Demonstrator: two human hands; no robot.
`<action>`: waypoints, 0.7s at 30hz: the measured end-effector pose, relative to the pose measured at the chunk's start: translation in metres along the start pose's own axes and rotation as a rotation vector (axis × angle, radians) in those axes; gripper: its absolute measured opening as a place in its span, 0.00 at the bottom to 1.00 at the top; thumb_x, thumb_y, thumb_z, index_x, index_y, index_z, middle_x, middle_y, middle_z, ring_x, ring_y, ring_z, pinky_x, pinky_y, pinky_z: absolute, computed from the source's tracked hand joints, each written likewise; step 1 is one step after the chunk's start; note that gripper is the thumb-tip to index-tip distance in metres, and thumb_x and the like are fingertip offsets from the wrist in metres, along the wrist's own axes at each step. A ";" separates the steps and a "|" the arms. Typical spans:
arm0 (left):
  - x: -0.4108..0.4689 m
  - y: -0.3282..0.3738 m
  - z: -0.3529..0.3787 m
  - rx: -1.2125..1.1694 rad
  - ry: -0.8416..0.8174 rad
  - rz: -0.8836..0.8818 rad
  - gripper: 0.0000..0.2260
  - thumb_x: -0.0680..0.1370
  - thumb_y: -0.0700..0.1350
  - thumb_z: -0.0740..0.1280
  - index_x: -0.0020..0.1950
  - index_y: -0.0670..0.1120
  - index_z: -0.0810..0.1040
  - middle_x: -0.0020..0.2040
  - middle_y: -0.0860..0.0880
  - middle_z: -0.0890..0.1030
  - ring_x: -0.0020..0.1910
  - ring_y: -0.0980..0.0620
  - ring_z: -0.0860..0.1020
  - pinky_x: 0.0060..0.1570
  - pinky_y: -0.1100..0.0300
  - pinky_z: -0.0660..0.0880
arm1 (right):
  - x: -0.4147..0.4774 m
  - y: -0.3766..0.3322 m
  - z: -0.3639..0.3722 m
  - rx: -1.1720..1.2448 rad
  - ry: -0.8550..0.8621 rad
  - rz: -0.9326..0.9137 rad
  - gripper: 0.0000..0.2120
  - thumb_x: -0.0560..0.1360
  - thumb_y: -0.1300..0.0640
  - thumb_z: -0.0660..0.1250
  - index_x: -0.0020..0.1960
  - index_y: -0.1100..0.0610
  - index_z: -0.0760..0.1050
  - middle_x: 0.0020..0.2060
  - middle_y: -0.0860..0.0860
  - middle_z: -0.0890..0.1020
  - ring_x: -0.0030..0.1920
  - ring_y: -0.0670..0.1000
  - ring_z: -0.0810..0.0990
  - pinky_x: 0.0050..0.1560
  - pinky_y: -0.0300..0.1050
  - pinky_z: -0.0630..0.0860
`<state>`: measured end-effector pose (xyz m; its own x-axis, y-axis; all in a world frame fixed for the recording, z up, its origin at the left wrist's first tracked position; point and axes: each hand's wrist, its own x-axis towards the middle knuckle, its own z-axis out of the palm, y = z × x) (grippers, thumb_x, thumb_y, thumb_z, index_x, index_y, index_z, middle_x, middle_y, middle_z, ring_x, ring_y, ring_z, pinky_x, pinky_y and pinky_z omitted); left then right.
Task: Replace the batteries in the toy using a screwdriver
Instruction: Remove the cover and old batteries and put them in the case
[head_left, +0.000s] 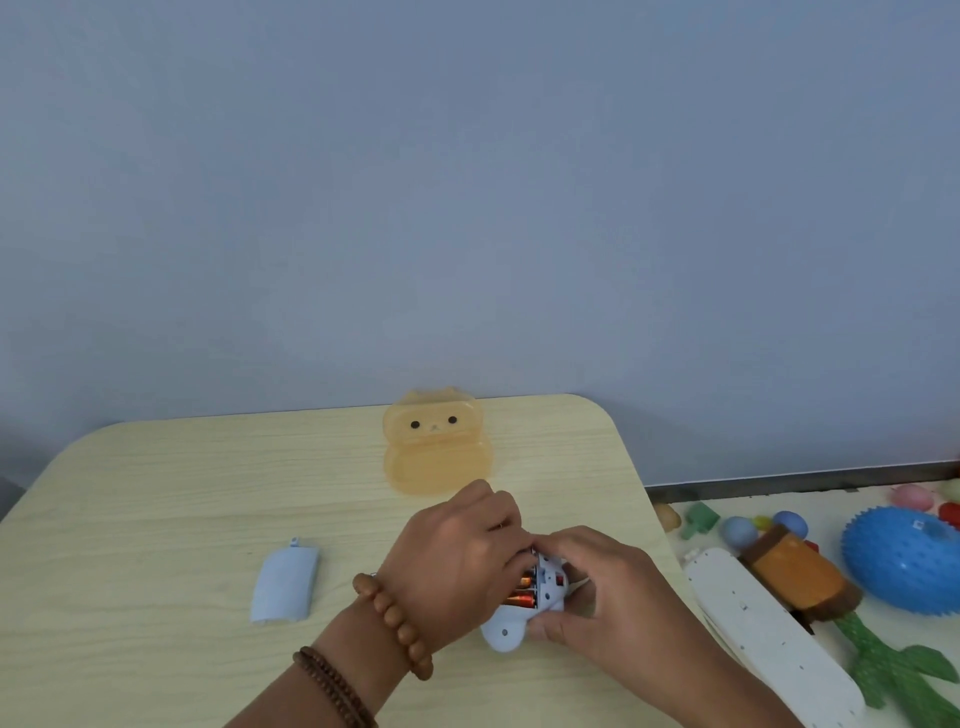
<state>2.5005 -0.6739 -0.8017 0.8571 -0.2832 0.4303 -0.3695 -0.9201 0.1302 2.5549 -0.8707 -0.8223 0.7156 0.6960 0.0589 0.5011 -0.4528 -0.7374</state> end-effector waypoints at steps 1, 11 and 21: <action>0.000 0.000 0.001 -0.034 0.008 -0.013 0.07 0.77 0.48 0.66 0.41 0.50 0.82 0.40 0.56 0.78 0.39 0.56 0.74 0.30 0.62 0.70 | 0.000 0.000 0.000 0.007 0.000 0.003 0.24 0.64 0.47 0.81 0.57 0.36 0.77 0.50 0.41 0.81 0.50 0.44 0.81 0.46 0.33 0.78; 0.013 0.000 -0.018 -0.832 0.147 -0.723 0.07 0.76 0.42 0.72 0.47 0.53 0.78 0.38 0.51 0.84 0.36 0.56 0.83 0.36 0.58 0.81 | 0.001 0.001 0.001 -0.013 -0.013 0.046 0.29 0.66 0.47 0.82 0.64 0.45 0.78 0.52 0.39 0.80 0.51 0.41 0.81 0.46 0.29 0.77; 0.011 -0.068 -0.040 -1.014 0.150 -0.961 0.13 0.71 0.42 0.77 0.53 0.46 0.79 0.42 0.44 0.86 0.36 0.47 0.84 0.44 0.52 0.82 | 0.001 -0.002 -0.001 0.017 -0.014 0.025 0.27 0.66 0.47 0.81 0.57 0.29 0.71 0.54 0.35 0.78 0.52 0.41 0.81 0.48 0.32 0.78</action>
<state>2.5208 -0.6034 -0.7699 0.8974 0.4268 -0.1117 0.1805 -0.1241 0.9757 2.5549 -0.8702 -0.8200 0.7212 0.6921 0.0310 0.4743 -0.4607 -0.7502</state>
